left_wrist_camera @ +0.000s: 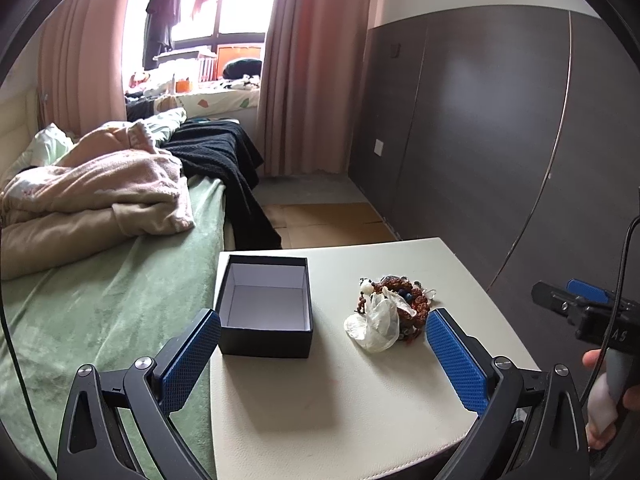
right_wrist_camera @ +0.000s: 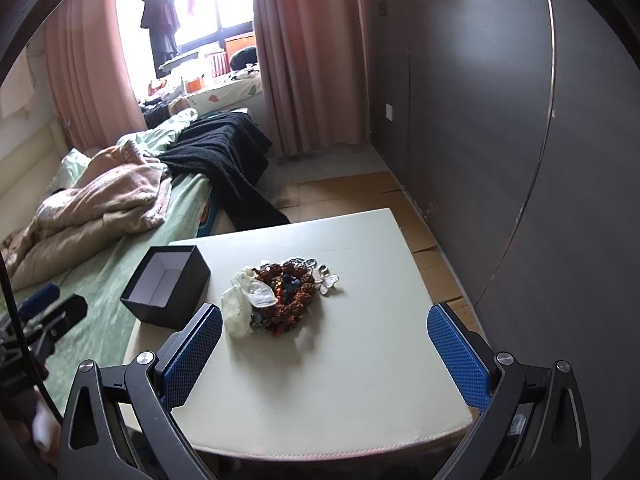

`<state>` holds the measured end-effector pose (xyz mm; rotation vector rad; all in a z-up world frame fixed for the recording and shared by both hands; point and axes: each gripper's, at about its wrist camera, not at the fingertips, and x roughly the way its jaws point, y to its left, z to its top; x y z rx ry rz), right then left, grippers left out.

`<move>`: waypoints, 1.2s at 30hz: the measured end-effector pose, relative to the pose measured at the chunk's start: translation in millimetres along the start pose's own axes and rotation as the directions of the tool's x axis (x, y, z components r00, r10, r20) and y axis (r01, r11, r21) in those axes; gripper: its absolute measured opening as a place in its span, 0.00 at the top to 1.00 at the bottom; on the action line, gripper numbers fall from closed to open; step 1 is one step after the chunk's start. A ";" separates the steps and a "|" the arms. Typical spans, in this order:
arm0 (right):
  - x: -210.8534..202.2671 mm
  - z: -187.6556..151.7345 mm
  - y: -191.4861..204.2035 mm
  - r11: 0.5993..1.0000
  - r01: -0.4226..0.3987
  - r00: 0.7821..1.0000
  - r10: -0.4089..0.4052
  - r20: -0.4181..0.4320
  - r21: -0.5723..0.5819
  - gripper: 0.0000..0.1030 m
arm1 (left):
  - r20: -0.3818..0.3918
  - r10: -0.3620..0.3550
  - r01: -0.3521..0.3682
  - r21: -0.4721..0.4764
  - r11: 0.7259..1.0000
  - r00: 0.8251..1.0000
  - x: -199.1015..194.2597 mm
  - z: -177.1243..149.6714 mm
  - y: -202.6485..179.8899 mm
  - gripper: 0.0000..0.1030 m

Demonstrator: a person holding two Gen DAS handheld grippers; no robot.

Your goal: Organize jewelry

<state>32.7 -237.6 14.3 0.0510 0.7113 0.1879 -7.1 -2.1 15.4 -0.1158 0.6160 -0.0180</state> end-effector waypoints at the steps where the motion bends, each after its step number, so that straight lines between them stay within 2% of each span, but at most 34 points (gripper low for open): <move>1: 0.7 1.0 -2.4 1.000 -0.002 1.000 0.002 -0.002 0.006 0.00 | -0.001 -0.005 0.005 -0.002 1.000 1.000 1.3 0.1 0.7 0.01; 4: 4.3 4.2 -15.3 0.999 0.001 1.000 0.000 -0.013 0.048 0.00 | -0.004 -0.027 0.027 -0.009 1.000 1.000 7.4 2.1 -4.5 0.01; 7: 6.3 6.8 -28.8 0.995 -0.016 1.000 0.018 -0.019 0.099 0.06 | -0.013 -0.050 0.050 -0.003 0.999 0.999 15.1 3.1 -12.9 0.03; 10: 9.3 9.2 -38.8 0.991 -0.021 0.999 0.025 -0.025 0.130 0.06 | -0.036 -0.075 0.076 0.022 0.997 0.997 26.8 1.6 -24.8 0.07; 12: 13.2 10.8 -45.7 0.988 -0.024 0.999 0.030 -0.034 0.154 0.06 | -0.058 -0.088 0.090 0.036 0.995 0.994 37.0 -0.2 -32.7 0.14; 14: 17.7 11.9 -51.2 0.982 -0.040 0.998 0.050 -0.046 0.184 0.11 | -0.082 -0.104 0.107 0.039 0.993 0.991 46.6 -1.3 -37.5 0.18; 17: 29.8 12.4 -60.6 0.969 -0.069 0.993 0.089 -0.074 0.236 0.13 | -0.105 -0.124 0.129 0.038 0.991 0.987 61.4 -2.6 -43.4 0.21; 19: 38.8 12.3 -63.9 0.966 -0.058 0.992 0.085 -0.098 0.253 0.14 | -0.120 -0.130 0.136 0.040 0.990 0.984 71.1 -2.8 -46.3 0.23; 24: 61.2 12.1 -72.3 0.945 -0.072 0.982 0.123 -0.142 0.320 0.17 | -0.168 -0.154 0.162 0.031 0.986 0.974 96.0 0.7 -55.7 0.27; 29: 86.9 13.0 -73.5 0.920 -0.097 0.966 0.178 -0.185 0.380 0.27 | -0.240 -0.171 0.180 0.016 0.984 0.956 123.0 5.8 -62.5 0.30; 32: 102.6 14.9 -73.9 0.898 -0.113 0.955 0.216 -0.203 0.426 0.34 | -0.276 -0.160 0.173 0.026 0.984 0.948 139.8 8.1 -66.0 0.35; 34: 110.9 15.4 -73.5 0.885 -0.124 0.949 0.237 -0.206 0.449 0.34 | -0.283 -0.159 0.170 0.012 0.985 0.946 148.0 5.4 -65.3 0.38; 36: 118.1 16.4 -71.9 0.882 -0.119 0.947 0.238 -0.214 0.456 0.35 | -0.295 -0.176 0.184 0.000 0.983 0.939 155.5 0.1 -63.8 0.48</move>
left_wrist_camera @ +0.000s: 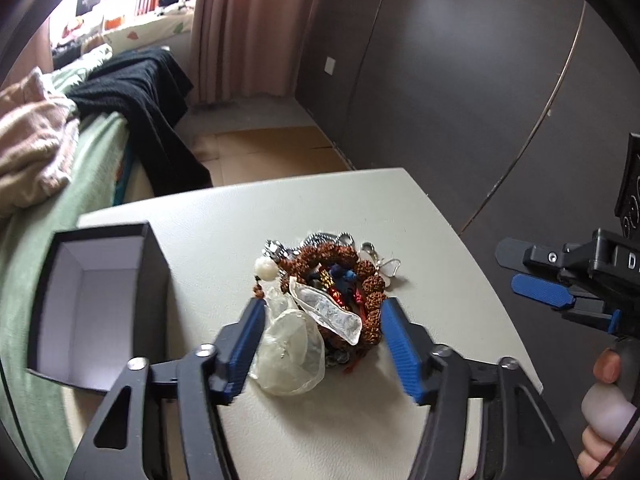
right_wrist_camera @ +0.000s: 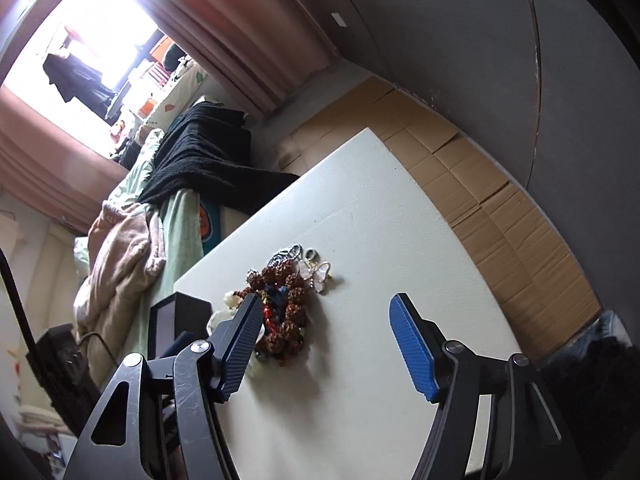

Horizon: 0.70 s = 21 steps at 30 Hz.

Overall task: Organize jewelry
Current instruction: 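Reach the right gripper to the brown bead bracelet and close on it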

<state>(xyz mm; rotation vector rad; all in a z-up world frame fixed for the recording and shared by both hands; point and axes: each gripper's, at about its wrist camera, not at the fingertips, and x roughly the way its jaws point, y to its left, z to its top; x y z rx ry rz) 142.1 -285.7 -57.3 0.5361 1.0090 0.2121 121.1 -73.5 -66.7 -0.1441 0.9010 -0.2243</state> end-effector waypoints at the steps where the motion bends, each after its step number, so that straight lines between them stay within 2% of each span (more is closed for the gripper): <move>1: 3.9 0.8 0.3 1.000 0.002 1.000 -0.002 -0.005 0.003 0.35 | -0.017 0.004 -0.004 -0.002 1.000 1.000 5.4 -1.9 1.8 0.51; 3: 9.9 0.9 0.3 1.000 -0.007 1.000 0.007 -0.017 0.016 0.35 | -0.056 -0.007 0.007 -0.004 1.000 0.998 15.5 -3.2 3.6 0.75; 5: 15.9 -0.5 2.0 0.999 -0.020 0.999 0.021 -0.029 0.030 0.34 | -0.061 -0.032 0.031 -0.015 0.999 0.998 16.5 -4.9 7.7 0.86; 6: 18.3 -1.3 3.9 1.000 -0.013 0.999 0.014 -0.029 0.023 0.34 | -0.045 -0.036 0.035 -0.020 0.999 0.998 12.2 -5.5 9.9 0.95; 7: 19.6 -1.4 5.6 1.000 -0.002 1.000 0.002 -0.029 0.014 0.34 | -0.034 -0.034 0.034 -0.018 0.999 0.999 8.8 -5.2 10.8 0.99; 9: 26.2 -3.4 14.1 1.000 0.020 0.999 -0.020 -0.036 -0.023 0.35 | -0.002 -0.030 0.030 -0.008 1.000 1.000 -1.8 -4.9 12.7 0.99; 11: 32.9 -4.3 19.5 0.999 0.006 0.999 -0.008 -0.048 -0.042 0.35 | 0.021 -0.038 0.038 -0.012 0.999 0.999 -12.1 -3.0 16.6 0.99; 17: 58.8 -7.4 21.8 0.999 -0.048 0.993 0.048 -0.108 0.005 0.36 | 0.101 -0.059 0.061 -0.025 0.998 0.993 -44.2 2.9 26.8 0.99; 18: 62.1 -8.1 21.7 0.999 -0.041 0.993 0.042 -0.112 0.008 0.39 | 0.109 -0.058 0.061 -0.023 0.998 0.992 -47.9 3.7 28.4 0.99; 20: 73.4 -10.3 23.8 0.999 -0.034 0.989 0.035 -0.144 0.006 0.55 | 0.120 -0.057 0.060 -0.021 0.998 0.991 -50.2 5.1 29.6 0.99; 21: 77.7 -11.4 24.4 0.999 -0.036 0.987 0.037 -0.157 0.009 0.59 | 0.124 -0.057 0.060 -0.022 0.998 0.991 -52.2 5.0 31.2 0.99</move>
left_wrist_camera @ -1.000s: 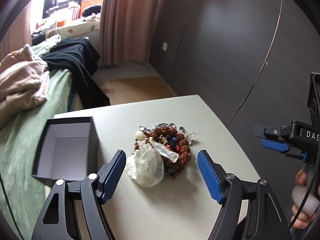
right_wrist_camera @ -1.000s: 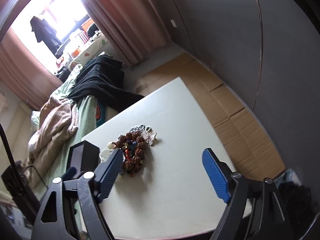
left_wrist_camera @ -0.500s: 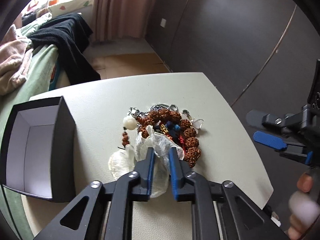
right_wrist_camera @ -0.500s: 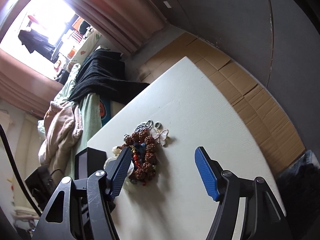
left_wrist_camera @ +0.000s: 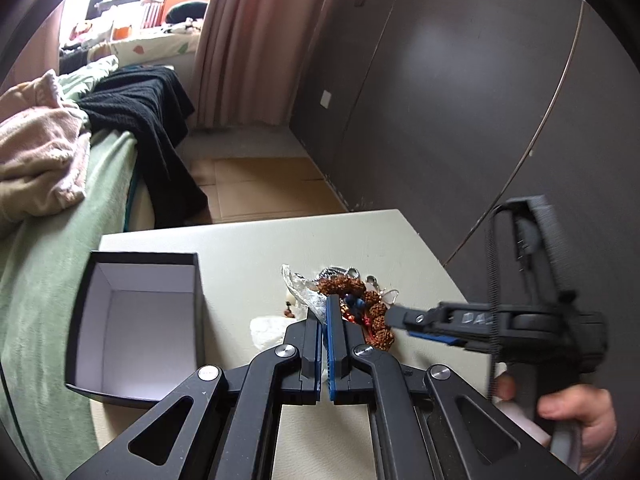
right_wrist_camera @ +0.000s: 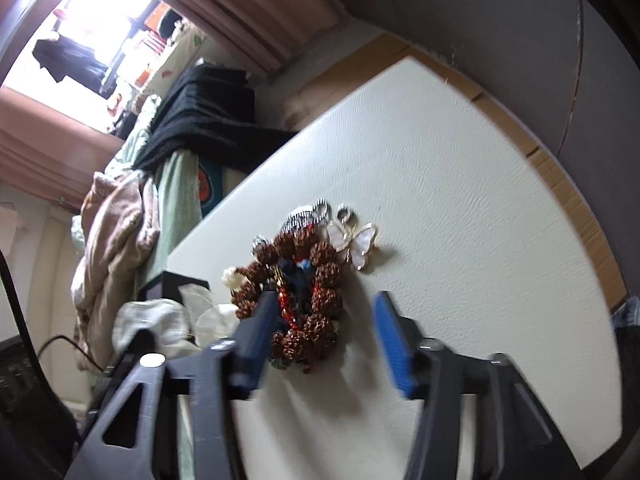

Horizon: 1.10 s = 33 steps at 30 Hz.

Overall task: Organize jewelry
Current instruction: 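Reach the right gripper to the brown bead bracelet and close on it, then carry the brown bead bracelet into the black box and release it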

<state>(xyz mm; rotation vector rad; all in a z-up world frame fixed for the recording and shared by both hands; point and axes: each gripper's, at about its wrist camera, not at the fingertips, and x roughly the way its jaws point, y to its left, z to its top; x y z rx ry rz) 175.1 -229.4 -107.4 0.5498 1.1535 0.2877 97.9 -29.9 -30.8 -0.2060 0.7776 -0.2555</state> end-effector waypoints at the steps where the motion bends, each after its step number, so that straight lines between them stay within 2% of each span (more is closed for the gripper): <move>1: 3.8 -0.6 0.0 1.000 -0.001 1.000 0.001 -0.011 0.004 0.62 | 0.002 0.000 0.000 0.000 1.000 1.000 -1.5 -0.2 1.5 0.99; 6: 16.1 -2.4 3.9 1.000 0.006 0.999 -0.006 -0.034 0.012 0.65 | 0.010 0.005 -0.005 0.000 1.000 1.000 -7.5 -1.0 7.9 0.99; 9: 21.7 -3.6 4.5 1.000 0.004 0.999 -0.003 -0.052 0.021 0.77 | 0.016 0.007 -0.007 -0.003 1.000 1.000 -12.4 -1.5 11.1 0.99; 14: 15.9 -6.8 6.3 1.000 -0.002 1.000 0.003 -0.028 0.025 0.82 | 0.046 0.009 -0.008 -0.014 1.000 0.999 -26.4 0.2 15.3 0.99; 18: -5.7 -9.0 10.8 0.997 -0.073 0.997 0.073 0.023 0.008 0.82 | 0.100 0.009 -0.006 -0.022 1.000 0.995 -47.2 4.3 18.2 0.99; 23: -27.2 -16.1 27.1 0.985 -0.163 0.983 0.167 0.072 -0.055 0.82 | 0.150 0.028 -0.022 -0.042 0.999 0.988 -64.4 9.3 30.1 0.99; 26: -34.4 -20.8 40.2 0.971 -0.223 0.969 0.231 0.086 -0.088 0.82 | 0.163 0.050 -0.041 -0.061 0.997 0.985 -66.3 12.8 40.8 0.99; 33: -39.9 -25.5 65.7 0.945 -0.293 0.945 0.309 0.104 -0.145 0.82 | 0.147 0.088 -0.069 -0.125 0.990 0.985 -57.1 20.4 69.8 0.99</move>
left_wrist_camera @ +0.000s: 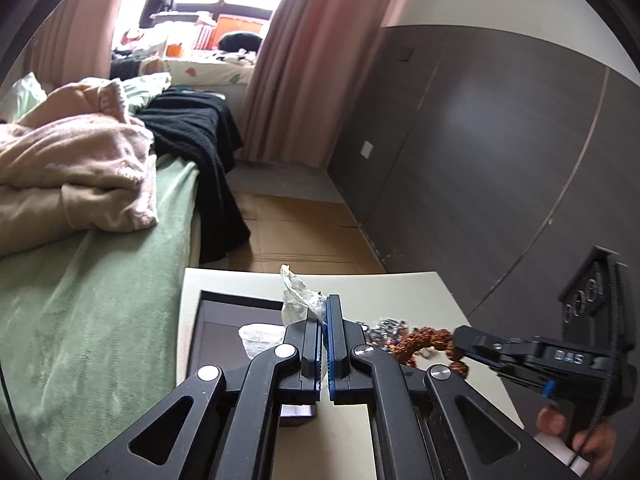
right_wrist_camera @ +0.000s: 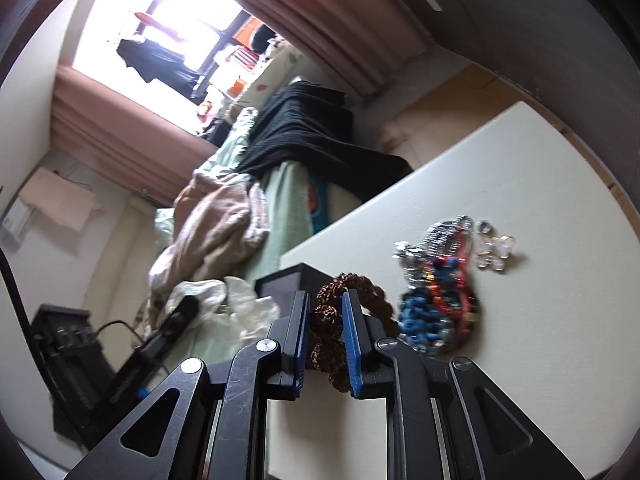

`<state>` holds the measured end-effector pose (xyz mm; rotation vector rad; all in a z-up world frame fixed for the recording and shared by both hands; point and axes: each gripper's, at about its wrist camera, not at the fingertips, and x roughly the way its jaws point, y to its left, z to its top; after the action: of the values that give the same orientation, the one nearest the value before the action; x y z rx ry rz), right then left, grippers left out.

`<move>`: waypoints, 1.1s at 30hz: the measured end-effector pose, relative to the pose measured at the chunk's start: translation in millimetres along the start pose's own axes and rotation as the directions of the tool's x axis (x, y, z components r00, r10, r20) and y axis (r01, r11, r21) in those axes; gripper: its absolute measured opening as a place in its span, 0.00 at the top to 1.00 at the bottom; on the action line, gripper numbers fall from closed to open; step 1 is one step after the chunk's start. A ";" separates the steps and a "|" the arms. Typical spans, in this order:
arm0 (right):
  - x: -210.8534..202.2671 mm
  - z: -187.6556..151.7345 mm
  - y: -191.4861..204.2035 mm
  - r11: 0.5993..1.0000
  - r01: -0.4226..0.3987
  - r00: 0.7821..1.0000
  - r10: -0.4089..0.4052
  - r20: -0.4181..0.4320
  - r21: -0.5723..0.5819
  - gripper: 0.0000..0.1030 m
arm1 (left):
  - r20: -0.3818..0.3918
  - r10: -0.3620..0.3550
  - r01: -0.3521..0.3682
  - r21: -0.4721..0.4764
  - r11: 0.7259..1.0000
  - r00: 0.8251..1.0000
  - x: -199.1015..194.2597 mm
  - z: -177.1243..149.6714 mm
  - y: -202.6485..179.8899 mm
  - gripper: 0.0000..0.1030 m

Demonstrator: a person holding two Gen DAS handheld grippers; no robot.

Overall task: Organize jewelry
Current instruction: 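Carry the brown bead bracelet into the black box and release it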

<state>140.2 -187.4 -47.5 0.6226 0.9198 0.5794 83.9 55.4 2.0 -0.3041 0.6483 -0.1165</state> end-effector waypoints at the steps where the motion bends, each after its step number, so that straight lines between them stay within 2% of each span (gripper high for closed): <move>1: 1.7 0.4 3.5 1.000 -0.010 1.000 0.010 0.004 -0.005 0.82 | -0.003 0.008 -0.008 -0.011 1.000 1.000 2.6 1.2 3.3 0.99; 4: 4.6 1.1 9.8 0.999 -0.037 0.999 0.037 0.013 -0.006 0.82 | -0.070 0.003 -0.007 -0.048 0.999 0.998 15.4 2.9 13.1 0.93; 5: 6.5 2.0 11.5 0.999 -0.045 0.999 0.045 0.016 -0.003 0.82 | -0.095 -0.002 -0.004 -0.062 0.998 0.995 19.8 2.6 16.1 0.83; 6: 7.8 2.4 13.0 0.998 -0.055 0.998 0.055 0.019 0.001 0.82 | -0.113 -0.005 -0.004 -0.082 0.997 0.994 23.1 1.9 20.7 0.64; 7: 9.0 3.0 15.1 0.998 -0.068 0.997 0.068 0.025 0.006 0.82 | -0.110 -0.002 -0.009 -0.094 0.996 0.994 21.9 0.5 23.8 0.53; 8: 10.7 4.3 17.1 0.997 -0.080 0.996 0.080 0.031 0.009 0.82 | -0.095 0.009 -0.019 -0.107 0.994 0.995 18.6 0.5 27.1 0.37; 9: 8.4 4.5 16.1 0.996 -0.088 0.995 0.088 0.036 0.010 0.82 | -0.071 0.019 -0.027 -0.116 0.993 0.997 13.4 1.0 29.8 0.28; 13: 14.3 7.7 29.9 0.991 -0.133 0.990 0.132 0.038 0.008 0.82 | -0.016 0.050 -0.052 -0.120 0.991 0.999 -4.3 6.7 35.7 0.25; 19: 23.9 9.9 61.2 0.982 -0.186 0.981 0.187 0.042 -0.029 0.82 | 0.001 0.069 -0.068 -0.142 0.988 0.998 -15.9 10.9 47.1 0.25; 24: 41.1 7.4 83.7 0.978 -0.198 0.979 0.200 0.026 -0.067 0.82 | 0.004 0.082 -0.080 -0.156 0.984 0.997 -20.1 12.8 56.1 0.25; 33: 72.2 -5.2 79.4 0.990 -0.058 0.998 0.060 0.008 -0.127 0.82 | 0.013 0.084 -0.080 -0.186 0.979 0.996 -25.0 14.9 67.0 0.25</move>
<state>155.6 -82.1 -32.9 0.5397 0.8484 0.6808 74.0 127.5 6.6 -0.4573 0.6512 0.0270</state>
